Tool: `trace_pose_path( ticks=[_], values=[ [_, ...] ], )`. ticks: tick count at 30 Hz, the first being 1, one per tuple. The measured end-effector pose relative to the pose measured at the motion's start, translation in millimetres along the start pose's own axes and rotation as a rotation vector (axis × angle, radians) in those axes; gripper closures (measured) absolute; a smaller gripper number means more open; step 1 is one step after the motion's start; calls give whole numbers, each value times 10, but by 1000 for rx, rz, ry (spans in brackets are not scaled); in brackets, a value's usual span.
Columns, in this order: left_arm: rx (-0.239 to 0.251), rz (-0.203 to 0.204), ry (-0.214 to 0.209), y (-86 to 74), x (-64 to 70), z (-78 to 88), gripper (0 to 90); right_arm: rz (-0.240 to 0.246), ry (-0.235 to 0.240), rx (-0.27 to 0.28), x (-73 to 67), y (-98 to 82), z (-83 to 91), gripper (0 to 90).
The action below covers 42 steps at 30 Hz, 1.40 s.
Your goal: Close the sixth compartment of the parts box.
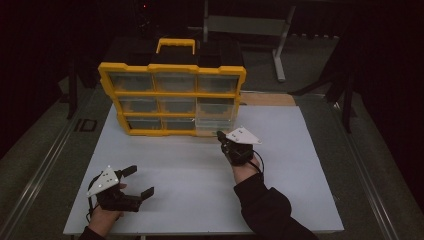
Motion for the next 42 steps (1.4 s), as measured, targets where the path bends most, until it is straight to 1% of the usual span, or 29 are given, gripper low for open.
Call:
trace_pose_path(
  ticks=[7,10,12,16,20,23,33,42],
  values=[
    [-1,0,0,0,-1,3,0,7,-3,-1,0,12,-7,900],
    [0,1,0,-1,0,0,0,-2,-12,-2,24,17,-11,900],
    [-1,2,-2,-3,-2,-2,0,-19,1,1,50,23,-22,900],
    [-1,5,-2,-5,-5,-7,0,-11,-4,-4,46,33,-39,900],
    [-1,4,-2,-5,-6,-7,0,-15,0,-10,49,42,-61,900],
    [0,7,-3,-5,-8,-5,0,-13,-5,-11,61,52,-75,900],
    [0,6,-3,-6,-8,-6,0,-27,-3,-14,103,97,-133,900],
    [-1,6,-4,-8,-8,-9,0,-16,-19,-17,130,149,-197,900]
  ],
)
Point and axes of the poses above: each handheld gripper's, and its own axes: z roughly backward along the jaws, y roughly out of its top, x roughly to its right, the point moved 5 cm from there along -z, roughly forward along the jaws, and after that the axes turned 6 degrees about -x, right-handed, at the moved point
